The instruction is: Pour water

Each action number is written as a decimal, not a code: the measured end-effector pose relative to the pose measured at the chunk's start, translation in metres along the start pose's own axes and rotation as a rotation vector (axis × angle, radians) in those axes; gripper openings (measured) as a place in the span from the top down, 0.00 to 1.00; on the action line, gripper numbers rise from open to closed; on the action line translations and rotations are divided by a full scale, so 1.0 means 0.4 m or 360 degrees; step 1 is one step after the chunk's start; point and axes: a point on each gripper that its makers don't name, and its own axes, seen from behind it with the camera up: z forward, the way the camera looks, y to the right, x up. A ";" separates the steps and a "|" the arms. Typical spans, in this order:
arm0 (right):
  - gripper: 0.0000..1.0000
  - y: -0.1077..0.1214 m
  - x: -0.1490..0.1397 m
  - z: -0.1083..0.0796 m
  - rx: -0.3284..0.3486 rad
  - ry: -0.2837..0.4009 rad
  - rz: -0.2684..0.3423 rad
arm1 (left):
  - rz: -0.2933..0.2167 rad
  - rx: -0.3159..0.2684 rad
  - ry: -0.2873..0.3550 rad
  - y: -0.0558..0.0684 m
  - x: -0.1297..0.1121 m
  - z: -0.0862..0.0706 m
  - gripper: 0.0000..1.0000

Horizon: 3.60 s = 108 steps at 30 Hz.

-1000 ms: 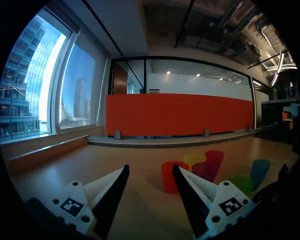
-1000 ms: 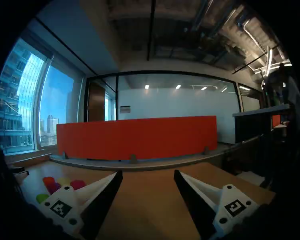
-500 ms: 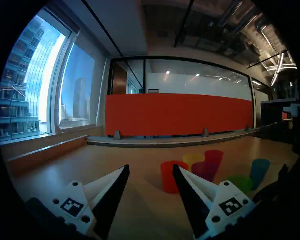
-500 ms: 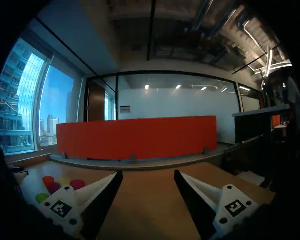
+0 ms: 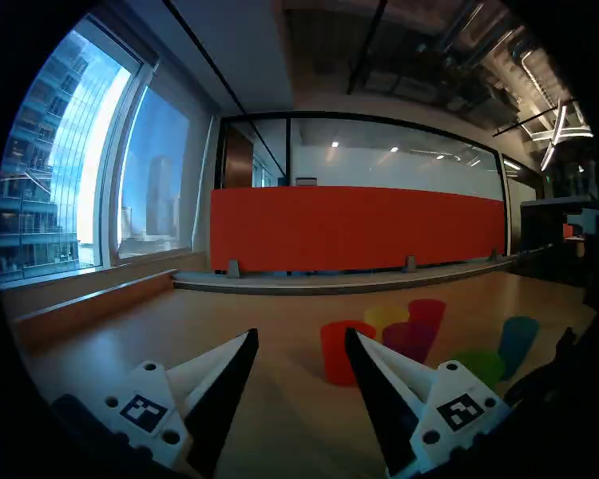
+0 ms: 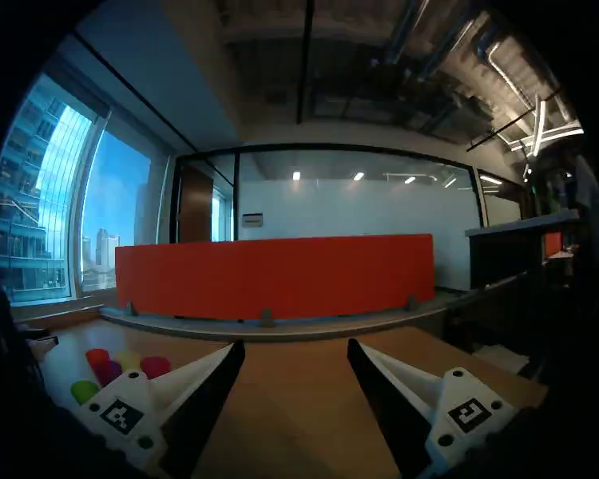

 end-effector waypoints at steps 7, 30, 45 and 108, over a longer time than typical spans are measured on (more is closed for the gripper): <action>0.01 0.008 -0.013 -0.002 0.0013 0.0005 -0.0083 | 0.0003 0.0000 0.0000 0.001 -0.001 0.000 0.21; 0.01 -0.012 -0.156 0.063 0.0082 -0.0026 -0.0005 | 0.0002 0.0001 -0.0001 0.002 -0.002 -0.003 0.20; 0.01 -0.025 -0.225 0.075 0.0081 -0.0042 -0.0034 | 0.0003 0.0001 -0.0001 0.003 -0.001 -0.004 0.20; 0.01 -0.019 -0.258 0.078 0.0046 -0.0118 -0.0052 | 0.0002 0.0001 0.0000 0.004 -0.002 -0.002 0.20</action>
